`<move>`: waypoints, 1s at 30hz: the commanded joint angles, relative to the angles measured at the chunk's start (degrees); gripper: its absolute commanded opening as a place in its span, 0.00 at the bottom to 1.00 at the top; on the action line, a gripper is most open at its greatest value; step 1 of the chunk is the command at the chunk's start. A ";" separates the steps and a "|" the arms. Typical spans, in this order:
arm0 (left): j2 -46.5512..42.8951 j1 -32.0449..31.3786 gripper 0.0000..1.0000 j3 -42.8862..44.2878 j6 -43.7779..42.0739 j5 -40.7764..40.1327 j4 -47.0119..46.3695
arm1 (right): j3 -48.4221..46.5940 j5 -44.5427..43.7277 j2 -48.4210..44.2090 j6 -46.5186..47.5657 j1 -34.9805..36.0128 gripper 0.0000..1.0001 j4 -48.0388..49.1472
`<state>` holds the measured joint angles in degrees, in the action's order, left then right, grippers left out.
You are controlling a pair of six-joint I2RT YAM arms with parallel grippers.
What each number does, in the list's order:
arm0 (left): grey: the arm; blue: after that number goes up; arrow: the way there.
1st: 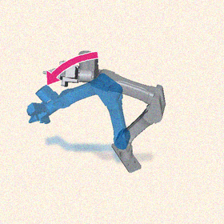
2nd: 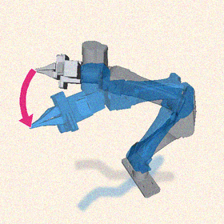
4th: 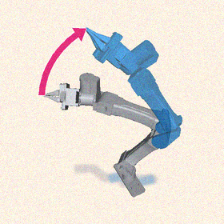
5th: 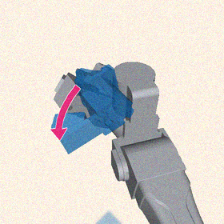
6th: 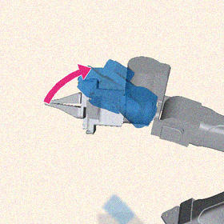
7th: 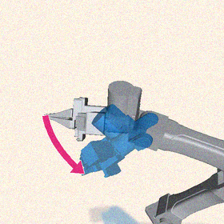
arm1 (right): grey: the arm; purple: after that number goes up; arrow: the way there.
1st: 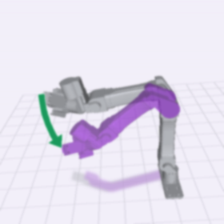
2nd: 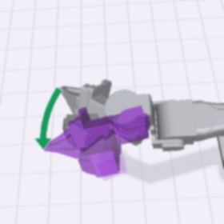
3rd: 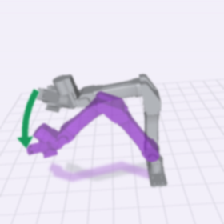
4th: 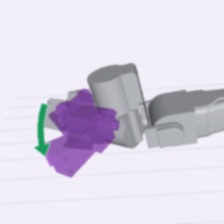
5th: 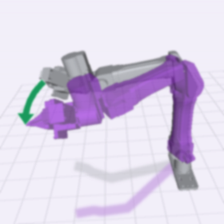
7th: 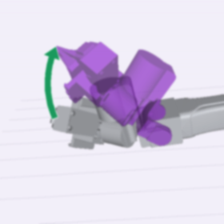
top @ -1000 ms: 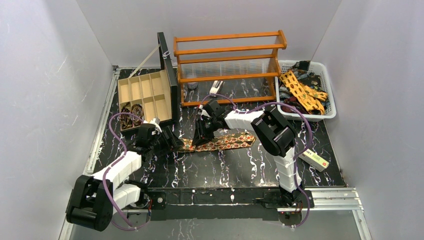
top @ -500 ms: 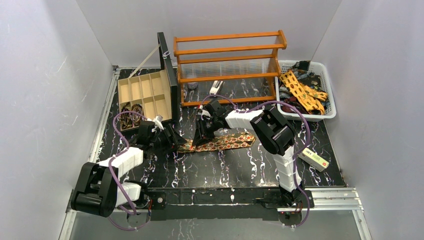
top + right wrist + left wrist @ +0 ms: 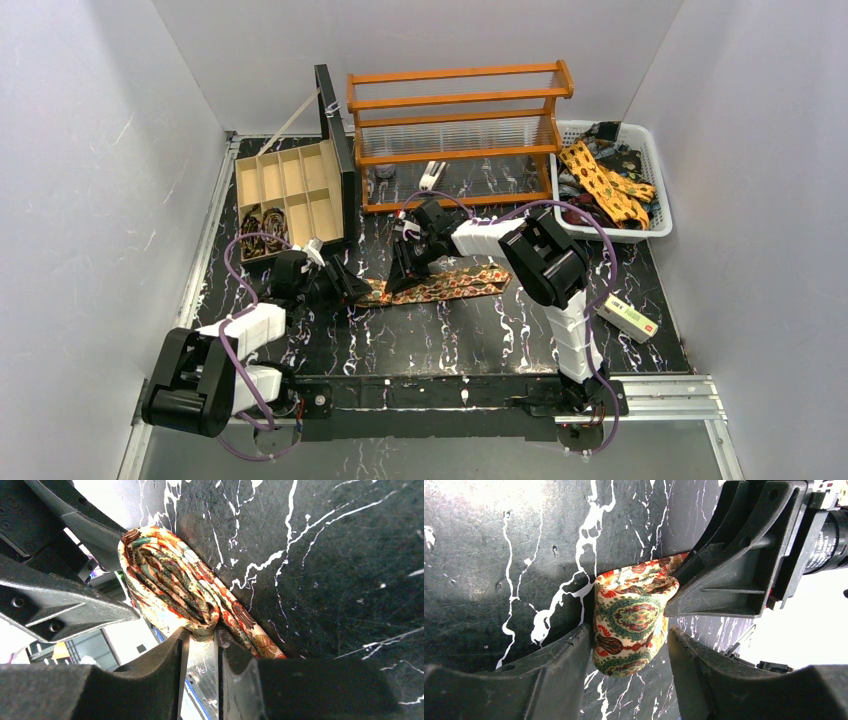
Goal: Roll the ties
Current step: Roll the tie at the center of the board.
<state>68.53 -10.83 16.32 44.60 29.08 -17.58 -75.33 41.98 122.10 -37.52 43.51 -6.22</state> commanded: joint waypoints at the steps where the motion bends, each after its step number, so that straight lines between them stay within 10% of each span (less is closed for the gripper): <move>1: -0.76 0.38 0.54 -1.27 0.92 0.05 -0.99 | -0.51 -1.63 1.98 1.83 0.17 0.34 -2.00; 30: 3.02 0.90 0.40 -0.76 1.04 4.33 -3.79 | -0.99 -1.50 2.79 2.19 -0.70 0.35 -3.11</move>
<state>70.61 -10.20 14.94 46.04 31.11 -20.36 -75.64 43.70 122.87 -37.28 43.09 -6.17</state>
